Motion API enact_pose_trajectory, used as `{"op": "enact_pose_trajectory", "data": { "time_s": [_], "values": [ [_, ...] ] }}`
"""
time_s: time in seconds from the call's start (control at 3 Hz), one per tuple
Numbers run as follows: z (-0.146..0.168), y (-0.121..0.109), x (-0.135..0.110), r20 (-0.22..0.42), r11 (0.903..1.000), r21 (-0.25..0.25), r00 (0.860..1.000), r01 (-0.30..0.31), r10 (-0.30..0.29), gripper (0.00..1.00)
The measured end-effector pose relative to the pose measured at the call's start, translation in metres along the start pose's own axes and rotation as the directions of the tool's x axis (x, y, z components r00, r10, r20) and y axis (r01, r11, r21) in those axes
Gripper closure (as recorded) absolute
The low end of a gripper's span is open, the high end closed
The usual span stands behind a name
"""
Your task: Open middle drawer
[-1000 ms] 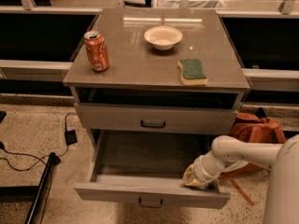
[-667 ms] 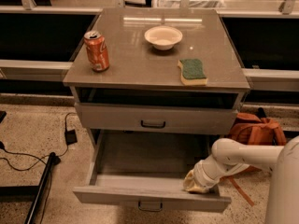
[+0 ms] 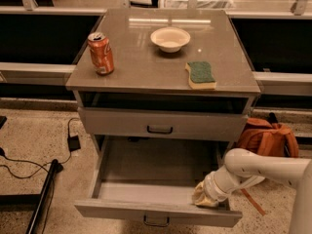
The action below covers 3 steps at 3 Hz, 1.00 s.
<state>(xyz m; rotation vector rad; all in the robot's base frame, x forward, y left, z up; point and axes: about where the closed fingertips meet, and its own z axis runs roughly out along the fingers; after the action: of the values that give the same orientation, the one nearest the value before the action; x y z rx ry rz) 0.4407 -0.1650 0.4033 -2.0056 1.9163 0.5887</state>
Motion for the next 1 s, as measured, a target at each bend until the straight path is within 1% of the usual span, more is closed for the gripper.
{"op": "enact_pose_trajectory", "data": {
  "time_s": [0.33,0.67,1.0],
  "values": [
    [-0.003,0.003,-0.003,0.013,1.0,0.005,1.0,0.007,-0.007,1.0],
    [-0.029,0.003,-0.017,0.068,0.996,0.078,0.996,0.044,-0.05,1.0],
    [-0.066,0.006,-0.04,0.117,0.9764,0.195,0.986,0.092,-0.116,1.0]
  ]
}}
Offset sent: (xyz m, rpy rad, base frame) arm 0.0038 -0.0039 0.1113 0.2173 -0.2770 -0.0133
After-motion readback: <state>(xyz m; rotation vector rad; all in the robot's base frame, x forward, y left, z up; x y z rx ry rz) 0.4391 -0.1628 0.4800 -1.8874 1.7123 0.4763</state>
